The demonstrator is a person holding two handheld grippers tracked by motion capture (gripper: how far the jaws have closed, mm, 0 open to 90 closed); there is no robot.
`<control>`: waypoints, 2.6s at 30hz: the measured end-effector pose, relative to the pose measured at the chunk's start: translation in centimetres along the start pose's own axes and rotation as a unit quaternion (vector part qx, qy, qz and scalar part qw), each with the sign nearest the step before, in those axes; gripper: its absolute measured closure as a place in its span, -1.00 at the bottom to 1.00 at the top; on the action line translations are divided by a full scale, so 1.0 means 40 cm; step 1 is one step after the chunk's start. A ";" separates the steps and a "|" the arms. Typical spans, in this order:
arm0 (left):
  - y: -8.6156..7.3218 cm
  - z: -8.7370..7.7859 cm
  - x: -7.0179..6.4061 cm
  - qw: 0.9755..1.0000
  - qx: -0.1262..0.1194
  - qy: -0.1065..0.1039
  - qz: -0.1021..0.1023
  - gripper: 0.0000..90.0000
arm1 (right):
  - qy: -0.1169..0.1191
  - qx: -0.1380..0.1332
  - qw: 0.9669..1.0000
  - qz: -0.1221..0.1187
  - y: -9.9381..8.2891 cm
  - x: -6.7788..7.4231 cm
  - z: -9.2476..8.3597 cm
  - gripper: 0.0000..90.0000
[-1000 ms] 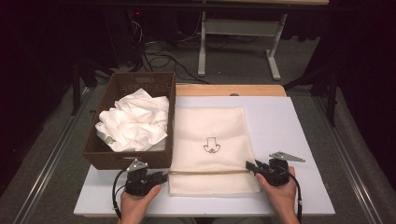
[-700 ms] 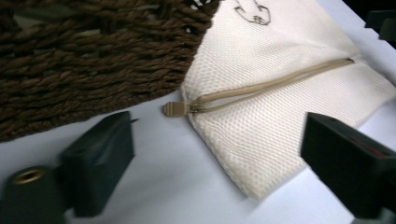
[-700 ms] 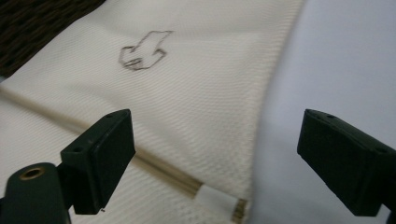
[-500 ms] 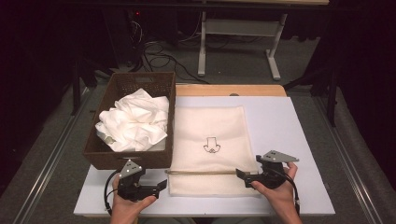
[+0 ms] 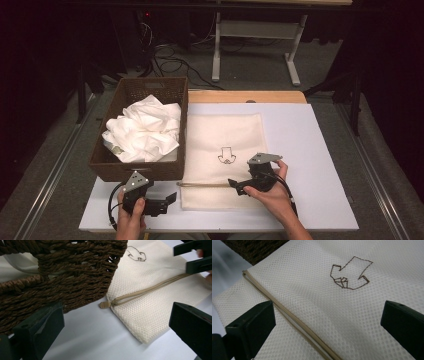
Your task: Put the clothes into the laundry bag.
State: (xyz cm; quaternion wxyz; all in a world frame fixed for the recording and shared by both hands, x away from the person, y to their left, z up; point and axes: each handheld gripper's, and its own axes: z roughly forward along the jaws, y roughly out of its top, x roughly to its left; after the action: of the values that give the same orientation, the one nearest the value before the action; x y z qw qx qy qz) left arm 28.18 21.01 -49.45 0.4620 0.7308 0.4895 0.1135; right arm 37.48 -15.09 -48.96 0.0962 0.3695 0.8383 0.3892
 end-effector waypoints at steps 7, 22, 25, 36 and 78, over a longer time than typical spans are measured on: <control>0.002 -0.007 0.000 1.000 -0.001 -0.003 0.001 -0.99 | 0.001 0.031 0.999 -0.026 -0.007 0.010 0.054 -1.00; -0.003 0.006 -0.001 1.000 0.011 -0.010 0.000 -0.99 | -0.046 0.053 0.996 -0.048 -0.018 0.027 0.085 -0.78; -0.004 0.006 -0.002 1.000 0.012 -0.012 -0.002 -0.99 | -0.047 0.049 0.997 -0.038 -0.015 0.024 0.084 -0.70; 0.003 -0.004 -0.002 1.000 0.010 -0.017 -0.003 -0.99 | -0.032 0.069 0.993 -0.087 -0.001 0.021 0.094 -0.68; 0.227 -0.034 -0.034 0.999 -0.003 0.020 0.050 -0.99 | -0.005 -0.033 0.999 0.020 0.064 -0.002 0.009 0.95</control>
State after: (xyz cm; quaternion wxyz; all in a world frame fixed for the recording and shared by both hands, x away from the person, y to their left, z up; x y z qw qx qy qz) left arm 32.20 19.81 -41.17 0.4482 0.7503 0.4612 0.1530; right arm 39.10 -13.86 -47.35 0.1047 0.3848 0.8171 0.4164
